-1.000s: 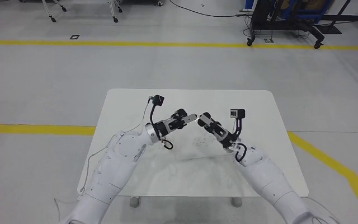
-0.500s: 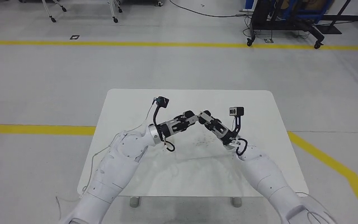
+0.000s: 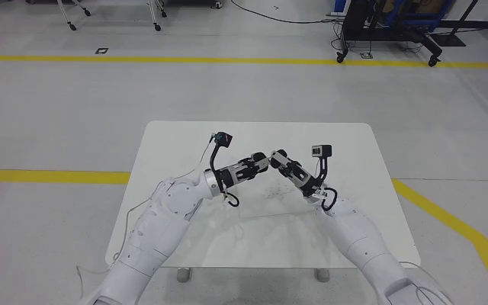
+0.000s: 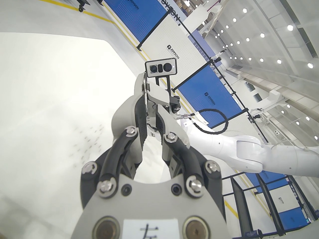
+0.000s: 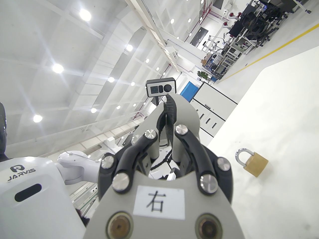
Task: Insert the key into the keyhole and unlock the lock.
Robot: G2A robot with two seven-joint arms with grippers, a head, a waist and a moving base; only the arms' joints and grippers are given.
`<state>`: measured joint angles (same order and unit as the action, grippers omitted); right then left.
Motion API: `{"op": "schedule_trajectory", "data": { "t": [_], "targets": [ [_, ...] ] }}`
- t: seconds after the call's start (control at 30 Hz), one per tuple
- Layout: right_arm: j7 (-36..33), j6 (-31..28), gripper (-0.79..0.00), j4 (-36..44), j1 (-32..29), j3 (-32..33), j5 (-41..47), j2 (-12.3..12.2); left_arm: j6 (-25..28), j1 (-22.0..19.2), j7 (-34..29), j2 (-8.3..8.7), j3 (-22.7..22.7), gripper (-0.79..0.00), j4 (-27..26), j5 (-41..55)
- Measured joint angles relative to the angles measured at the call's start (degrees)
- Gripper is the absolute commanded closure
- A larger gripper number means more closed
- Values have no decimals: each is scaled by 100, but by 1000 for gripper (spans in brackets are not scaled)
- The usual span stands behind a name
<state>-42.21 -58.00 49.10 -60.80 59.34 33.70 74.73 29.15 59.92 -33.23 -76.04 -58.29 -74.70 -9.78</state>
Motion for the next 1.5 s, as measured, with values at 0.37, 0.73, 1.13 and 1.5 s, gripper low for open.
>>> {"op": "schedule_trajectory", "data": {
  "t": [0.37,0.73,1.13,1.5],
  "targets": [
    [-222,0,0,-54,-16,216,-166,137,-64,5,64,7,25,-99,-11,-52],
    [-354,0,0,-49,-77,443,-269,225,-133,8,212,21,-1,0,-23,-183],
    [-407,0,-785,5,-149,573,-282,265,-5,66,217,54,-145,0,-81,123],
    [-395,12,-785,16,-155,573,-291,264,-2,67,203,55,-155,0,-81,167]
  ]
}}
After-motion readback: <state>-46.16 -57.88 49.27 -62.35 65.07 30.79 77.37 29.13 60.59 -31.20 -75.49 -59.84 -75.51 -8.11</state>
